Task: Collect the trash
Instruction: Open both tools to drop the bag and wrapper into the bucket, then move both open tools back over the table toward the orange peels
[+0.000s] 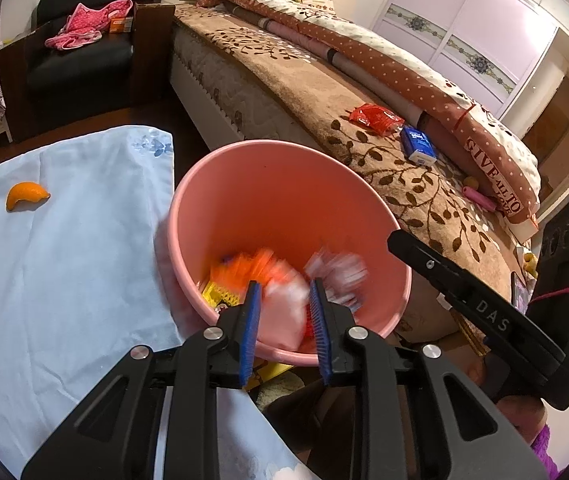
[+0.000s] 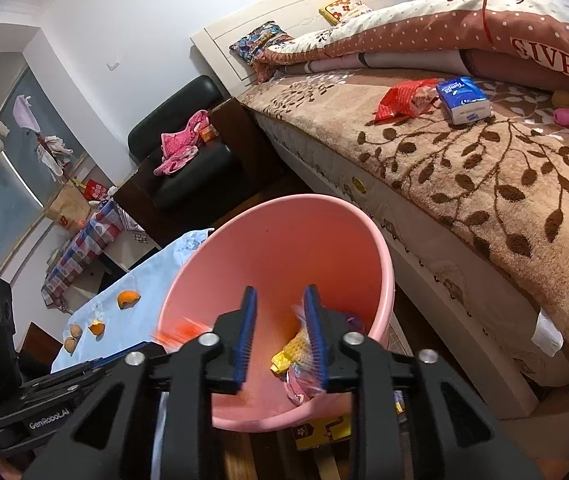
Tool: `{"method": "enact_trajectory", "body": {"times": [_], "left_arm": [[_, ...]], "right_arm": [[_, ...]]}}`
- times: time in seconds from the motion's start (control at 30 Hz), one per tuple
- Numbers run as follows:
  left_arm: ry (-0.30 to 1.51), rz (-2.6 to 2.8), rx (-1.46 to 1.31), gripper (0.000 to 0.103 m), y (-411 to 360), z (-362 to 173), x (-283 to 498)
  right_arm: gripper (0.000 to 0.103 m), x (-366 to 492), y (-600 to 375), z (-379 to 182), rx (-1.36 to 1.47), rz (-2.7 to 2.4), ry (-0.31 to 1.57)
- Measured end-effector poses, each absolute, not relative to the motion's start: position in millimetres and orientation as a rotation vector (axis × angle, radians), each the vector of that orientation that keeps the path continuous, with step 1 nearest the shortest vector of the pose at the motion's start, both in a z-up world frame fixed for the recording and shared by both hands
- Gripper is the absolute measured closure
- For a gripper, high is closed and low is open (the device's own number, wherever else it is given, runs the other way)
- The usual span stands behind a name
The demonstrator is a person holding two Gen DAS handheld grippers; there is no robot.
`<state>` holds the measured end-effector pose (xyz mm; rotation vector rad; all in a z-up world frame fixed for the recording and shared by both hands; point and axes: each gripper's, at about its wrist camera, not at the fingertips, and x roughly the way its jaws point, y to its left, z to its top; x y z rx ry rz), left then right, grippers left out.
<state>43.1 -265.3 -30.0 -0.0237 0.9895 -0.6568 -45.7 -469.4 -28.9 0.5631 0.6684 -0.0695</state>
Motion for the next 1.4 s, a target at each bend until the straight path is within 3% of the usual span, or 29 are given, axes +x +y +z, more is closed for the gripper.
{"method": "enact_trajectory", "body": {"times": [0.1, 0.17, 0.23, 0.8, 1.4], "left_arm": [[0.988, -0.655, -0.016, 0.071, -265.0, -29.6, 42.4], [0.979, -0.656, -0.019, 0.062, -263.3, -28.3, 41.8], [0.975, -0.658, -0.018, 0.061, -263.1, -27.7, 40.8], [0.949, -0.602, -0.068, 0.061, -229.2, -17.1, 38.6], [0.903, -0.393, -0.182, 0.061, -123.9, -17.5, 47.8]], "right_arm": [[0.065, -46.7, -468.0, -26.1, 0.554, -0.074, 0.660], [0.064, -46.9, -467.6, -24.6, 0.551, -0.076, 0.657], [0.063, -46.5, -467.0, -23.5, 0.550, -0.076, 0.655], [0.061, -47.0, -442.9, -8.9, 0.520, -0.036, 0.647], [0.061, -24.3, -365.1, 3.1, 0.390, 0.118, 0.665]]}}
